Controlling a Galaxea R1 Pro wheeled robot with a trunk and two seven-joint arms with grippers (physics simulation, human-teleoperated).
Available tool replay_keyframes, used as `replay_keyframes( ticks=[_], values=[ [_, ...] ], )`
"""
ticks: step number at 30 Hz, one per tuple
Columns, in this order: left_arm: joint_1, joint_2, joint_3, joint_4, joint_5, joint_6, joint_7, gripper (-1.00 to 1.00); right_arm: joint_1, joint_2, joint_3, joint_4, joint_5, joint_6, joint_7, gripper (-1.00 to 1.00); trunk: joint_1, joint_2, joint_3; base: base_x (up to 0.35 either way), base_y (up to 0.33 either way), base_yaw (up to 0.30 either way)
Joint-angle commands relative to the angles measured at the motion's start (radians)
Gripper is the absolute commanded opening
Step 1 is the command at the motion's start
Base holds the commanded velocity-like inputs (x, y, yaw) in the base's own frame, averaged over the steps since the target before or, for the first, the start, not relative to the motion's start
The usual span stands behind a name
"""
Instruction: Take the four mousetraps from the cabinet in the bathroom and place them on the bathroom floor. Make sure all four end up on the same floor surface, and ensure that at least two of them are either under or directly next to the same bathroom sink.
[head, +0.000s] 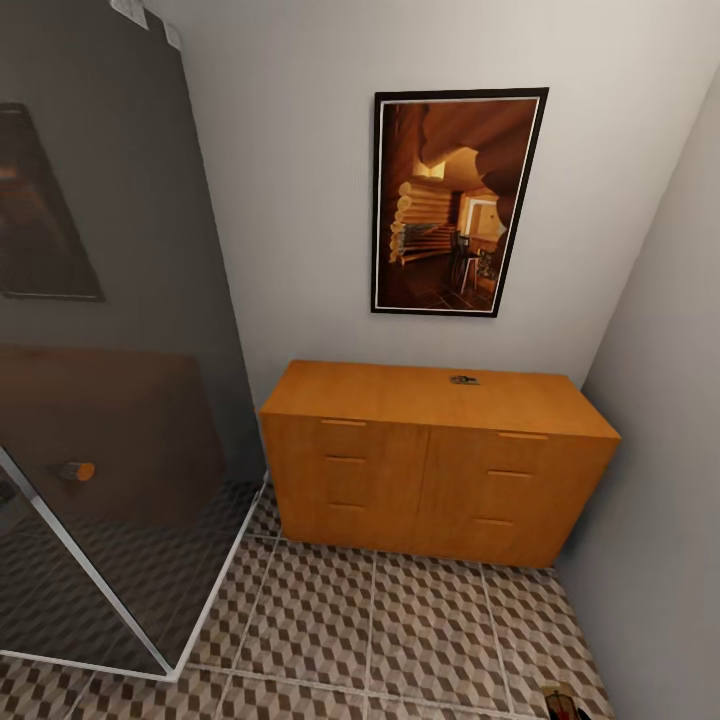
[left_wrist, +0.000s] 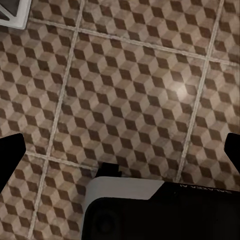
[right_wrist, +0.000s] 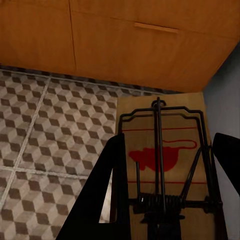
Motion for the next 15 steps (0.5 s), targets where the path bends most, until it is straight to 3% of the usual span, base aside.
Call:
replay_keyframes(
  ticks=[1,6,8,11,15],
  values=[
    [-0.001,-0.003,0.006,0.007,-0.01,-0.002,0.004,1.0,-0.001,0.0,0.008,0.001,-0.011,-0.003,0.003,-1.0,0.001,-0.002,-0.002,0.0,0.0,0.0],
    [-0.001,-0.004,0.006,0.072,-0.008,-0.015,0.004,1.0,0.0,0.004,0.009,0.001,-0.011,-0.003,0.002,-1.0,0.001,-0.002,-0.002,0.0,0.0,-0.01],
    [-0.001,-0.003,0.007,0.099,-0.007,-0.05,0.004,1.0,0.0,0.005,0.009,0.001,-0.011,-0.003,0.002,-1.0,0.001,-0.002,0.0,0.0,0.0,-0.1],
    [-0.001,-0.001,0.008,0.153,-0.009,-0.183,0.006,1.0,0.0,0.005,0.009,0.001,-0.009,-0.006,0.004,-1.0,0.001,-0.002,0.003,0.0,0.0,-0.181],
    [-0.002,-0.001,0.008,0.17,-0.01,-0.212,0.007,1.0,0.0,0.005,0.009,0.001,-0.009,-0.006,0.004,-1.0,0.001,-0.002,0.007,0.0,0.0,-0.216]
  ],
)
